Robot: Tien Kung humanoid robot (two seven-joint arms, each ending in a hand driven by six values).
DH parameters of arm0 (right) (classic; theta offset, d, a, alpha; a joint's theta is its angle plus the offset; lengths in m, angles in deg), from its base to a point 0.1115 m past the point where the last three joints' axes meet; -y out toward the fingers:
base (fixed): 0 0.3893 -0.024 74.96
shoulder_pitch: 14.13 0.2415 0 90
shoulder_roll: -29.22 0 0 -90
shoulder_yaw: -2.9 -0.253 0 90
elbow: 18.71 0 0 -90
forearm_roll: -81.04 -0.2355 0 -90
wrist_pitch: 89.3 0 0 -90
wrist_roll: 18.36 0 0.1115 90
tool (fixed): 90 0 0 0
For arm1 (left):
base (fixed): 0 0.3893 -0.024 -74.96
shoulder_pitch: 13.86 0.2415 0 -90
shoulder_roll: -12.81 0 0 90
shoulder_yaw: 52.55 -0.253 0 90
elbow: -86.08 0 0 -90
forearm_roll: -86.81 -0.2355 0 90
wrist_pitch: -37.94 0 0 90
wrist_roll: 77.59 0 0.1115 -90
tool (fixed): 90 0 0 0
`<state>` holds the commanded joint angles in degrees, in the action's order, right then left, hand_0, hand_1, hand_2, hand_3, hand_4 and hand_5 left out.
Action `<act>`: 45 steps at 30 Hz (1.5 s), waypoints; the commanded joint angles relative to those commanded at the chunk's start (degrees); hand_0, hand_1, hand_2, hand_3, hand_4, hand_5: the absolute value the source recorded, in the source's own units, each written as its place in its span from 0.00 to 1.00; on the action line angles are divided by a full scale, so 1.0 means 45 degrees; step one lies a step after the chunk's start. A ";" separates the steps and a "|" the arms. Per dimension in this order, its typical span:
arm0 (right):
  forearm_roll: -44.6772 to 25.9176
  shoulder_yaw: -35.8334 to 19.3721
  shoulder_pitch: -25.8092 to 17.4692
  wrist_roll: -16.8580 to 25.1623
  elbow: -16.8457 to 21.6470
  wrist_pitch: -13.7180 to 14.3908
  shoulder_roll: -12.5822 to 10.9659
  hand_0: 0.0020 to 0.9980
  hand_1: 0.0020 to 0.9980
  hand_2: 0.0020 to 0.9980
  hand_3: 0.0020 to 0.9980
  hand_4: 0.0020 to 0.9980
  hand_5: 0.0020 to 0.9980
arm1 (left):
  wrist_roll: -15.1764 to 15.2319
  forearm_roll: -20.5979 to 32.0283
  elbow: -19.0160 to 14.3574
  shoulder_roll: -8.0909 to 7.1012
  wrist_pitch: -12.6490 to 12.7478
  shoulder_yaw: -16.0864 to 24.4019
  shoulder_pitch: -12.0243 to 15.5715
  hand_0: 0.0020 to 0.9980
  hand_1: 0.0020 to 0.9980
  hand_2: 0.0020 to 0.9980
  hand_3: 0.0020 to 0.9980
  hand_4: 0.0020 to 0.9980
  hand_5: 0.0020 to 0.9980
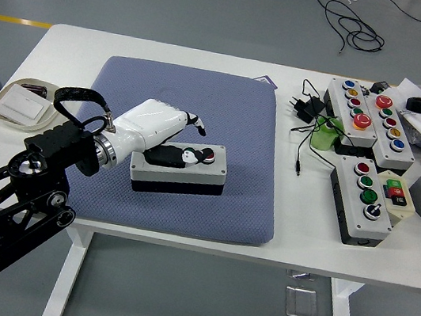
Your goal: Pick up the button,place it on the desk,press the button,press the button
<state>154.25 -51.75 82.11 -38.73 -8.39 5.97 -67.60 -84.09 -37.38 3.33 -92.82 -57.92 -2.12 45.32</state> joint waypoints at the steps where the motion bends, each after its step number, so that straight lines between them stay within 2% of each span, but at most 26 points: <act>1: 0.0007 0.0002 -0.0002 -0.0002 0.0000 -0.0002 0.0001 0.63 0.52 0.62 0.56 0.30 0.23 | -0.0002 0.0005 0.0044 0.0035 -0.0015 -0.0043 -0.0007 0.00 0.00 0.02 0.72 0.67 1.00; 13: -0.0128 0.0115 0.0061 0.0025 0.0000 0.0024 0.0012 0.63 0.52 0.62 0.56 0.30 0.23 | -0.0158 -0.0117 0.0625 0.0289 -0.0255 -0.0599 -0.0089 0.00 0.00 0.02 0.72 0.67 1.00; 31: -0.0181 0.0147 0.0132 0.0037 0.0000 0.0036 0.0018 0.63 0.52 0.62 0.56 0.30 0.23 | -0.0396 -0.0277 0.1098 0.0298 -0.1073 -0.1001 -0.0146 0.00 0.00 0.02 0.72 0.67 1.00; 39: -0.0162 0.0134 0.0163 0.0032 0.0000 0.0028 0.0027 0.63 0.52 0.62 0.56 0.30 0.23 | -0.0386 -0.0118 0.0719 0.0211 -0.0547 -0.0352 -0.0131 0.00 0.00 0.02 0.73 0.68 1.00; 45: -0.0166 0.0116 0.0162 0.0044 0.0000 0.0030 0.0018 0.63 0.52 0.62 0.56 0.30 0.23 | -0.0594 -0.0058 -0.0247 0.0021 0.0027 0.0768 -0.0087 0.00 0.00 0.02 0.73 0.68 1.00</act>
<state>153.50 -51.23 82.83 -38.53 -8.39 6.11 -67.52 -86.77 -37.64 2.21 -92.73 -57.80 1.34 44.93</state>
